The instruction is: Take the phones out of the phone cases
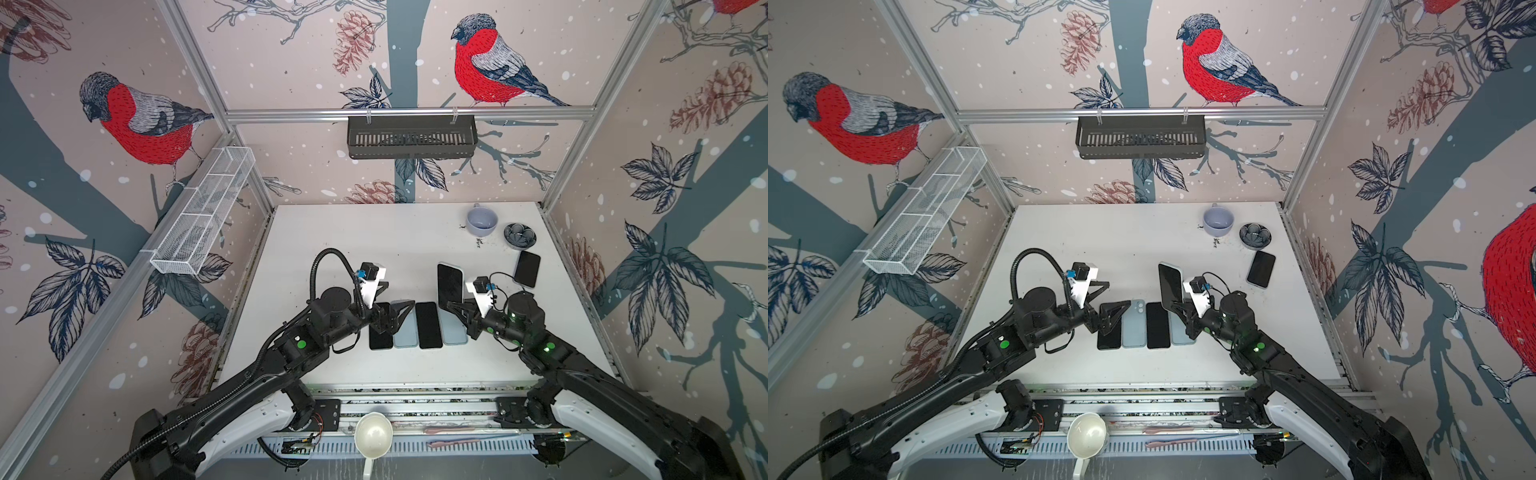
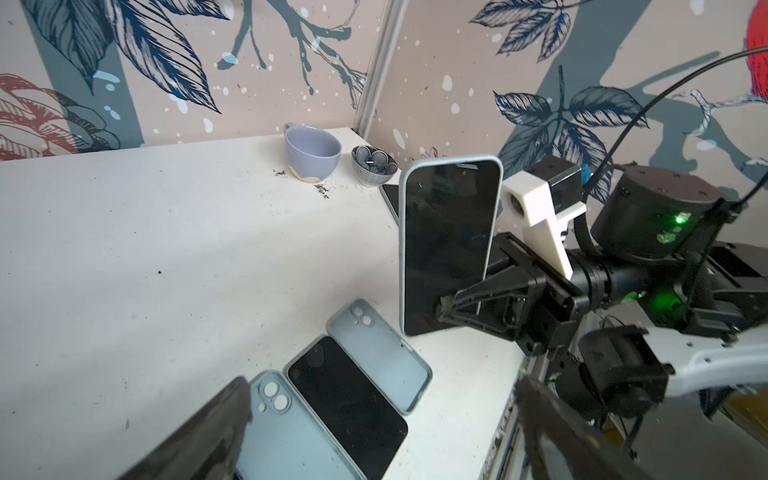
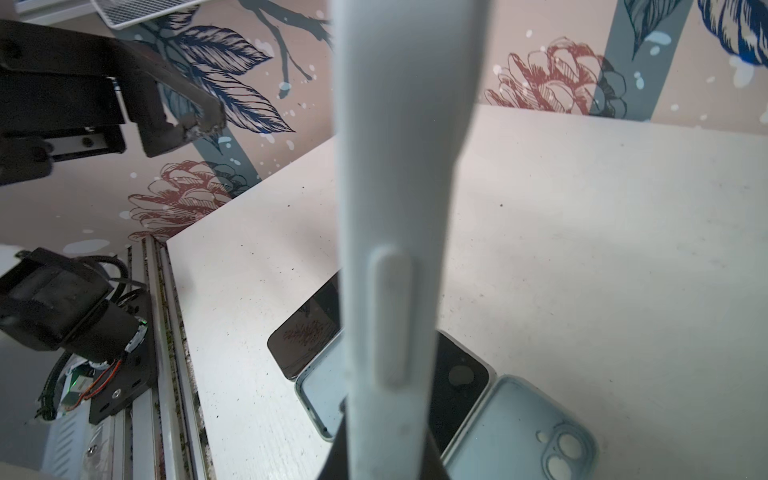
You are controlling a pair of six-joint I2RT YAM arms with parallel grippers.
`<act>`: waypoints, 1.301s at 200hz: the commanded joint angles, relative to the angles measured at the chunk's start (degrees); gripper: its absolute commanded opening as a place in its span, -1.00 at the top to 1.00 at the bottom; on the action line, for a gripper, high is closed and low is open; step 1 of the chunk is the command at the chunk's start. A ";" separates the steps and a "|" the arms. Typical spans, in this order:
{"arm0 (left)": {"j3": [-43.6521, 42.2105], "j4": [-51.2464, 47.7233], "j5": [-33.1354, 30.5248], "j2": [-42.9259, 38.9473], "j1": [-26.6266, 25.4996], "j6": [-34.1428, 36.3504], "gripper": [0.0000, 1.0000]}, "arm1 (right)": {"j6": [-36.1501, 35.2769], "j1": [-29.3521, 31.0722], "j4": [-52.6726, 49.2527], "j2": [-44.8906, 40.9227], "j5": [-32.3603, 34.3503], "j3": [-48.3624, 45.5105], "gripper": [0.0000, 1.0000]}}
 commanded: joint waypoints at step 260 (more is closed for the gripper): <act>11.40 -8.99 34.03 11.34 5.94 20.54 -0.05 | -22.27 4.17 17.83 17.73 -24.33 0.75 1.00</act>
